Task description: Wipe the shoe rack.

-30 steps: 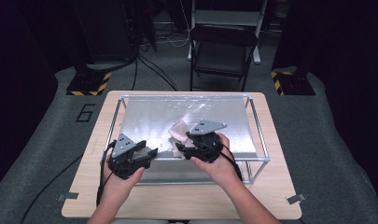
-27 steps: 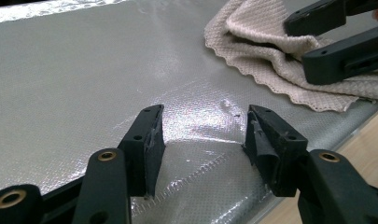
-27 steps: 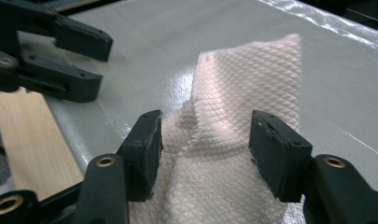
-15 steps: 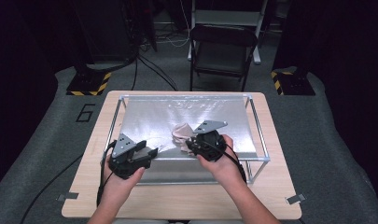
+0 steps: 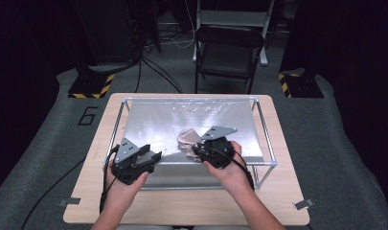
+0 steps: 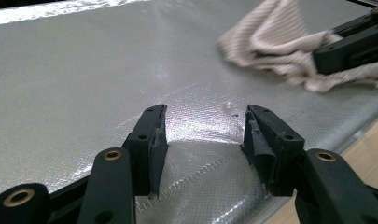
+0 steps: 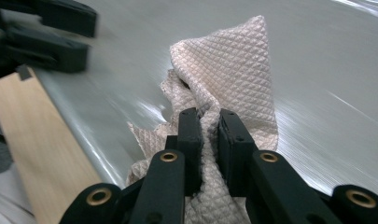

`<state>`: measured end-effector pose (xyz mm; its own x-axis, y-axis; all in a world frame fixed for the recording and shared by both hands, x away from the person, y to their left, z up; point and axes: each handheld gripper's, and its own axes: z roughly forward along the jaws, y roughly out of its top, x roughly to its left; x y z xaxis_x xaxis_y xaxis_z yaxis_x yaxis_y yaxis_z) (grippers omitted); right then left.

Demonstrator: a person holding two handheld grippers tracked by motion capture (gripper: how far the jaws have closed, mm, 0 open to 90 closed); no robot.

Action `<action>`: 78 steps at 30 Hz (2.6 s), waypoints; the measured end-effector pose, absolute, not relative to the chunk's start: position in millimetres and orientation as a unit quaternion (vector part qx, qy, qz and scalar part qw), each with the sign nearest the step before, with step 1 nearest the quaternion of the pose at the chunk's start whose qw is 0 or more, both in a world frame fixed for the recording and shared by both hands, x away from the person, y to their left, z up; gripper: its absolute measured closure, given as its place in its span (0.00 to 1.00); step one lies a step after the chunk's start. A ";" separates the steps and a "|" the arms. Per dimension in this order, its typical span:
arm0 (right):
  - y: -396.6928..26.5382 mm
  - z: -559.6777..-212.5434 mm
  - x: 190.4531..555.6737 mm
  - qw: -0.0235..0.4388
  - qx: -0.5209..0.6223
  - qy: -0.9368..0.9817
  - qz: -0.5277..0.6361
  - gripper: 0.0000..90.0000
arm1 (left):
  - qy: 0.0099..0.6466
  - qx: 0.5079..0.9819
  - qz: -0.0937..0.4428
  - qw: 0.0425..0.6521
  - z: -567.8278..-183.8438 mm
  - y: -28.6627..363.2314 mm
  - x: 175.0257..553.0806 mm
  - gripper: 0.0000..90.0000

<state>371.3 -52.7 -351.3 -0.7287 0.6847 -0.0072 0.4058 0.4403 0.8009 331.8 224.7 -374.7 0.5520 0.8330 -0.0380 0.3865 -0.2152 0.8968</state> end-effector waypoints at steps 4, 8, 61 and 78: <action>-83.0 -351.1 369.4 0.175 0.350 0.821 0.415 0.89 | 0.408 0.745 0.231 0.474 -374.5 223.7 332.4 0.55; -83.6 -353.4 367.2 0.170 0.355 0.814 0.426 0.89 | 0.408 0.746 0.228 0.474 -374.7 221.6 333.0 0.57; -136.1 -349.8 365.3 0.130 0.294 0.842 0.433 0.88 | 0.408 0.747 0.231 0.471 -374.9 221.5 331.4 0.59; -114.9 -340.5 387.8 0.103 0.230 0.887 0.388 0.88 | 0.405 0.749 0.230 0.472 -375.2 224.3 330.7 0.59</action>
<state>387.8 -114.9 -340.5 -0.8732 0.4873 -0.0047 0.3274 0.5938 0.7350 330.7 224.3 -375.2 0.5669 0.8229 -0.0378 0.3884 -0.2266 0.8932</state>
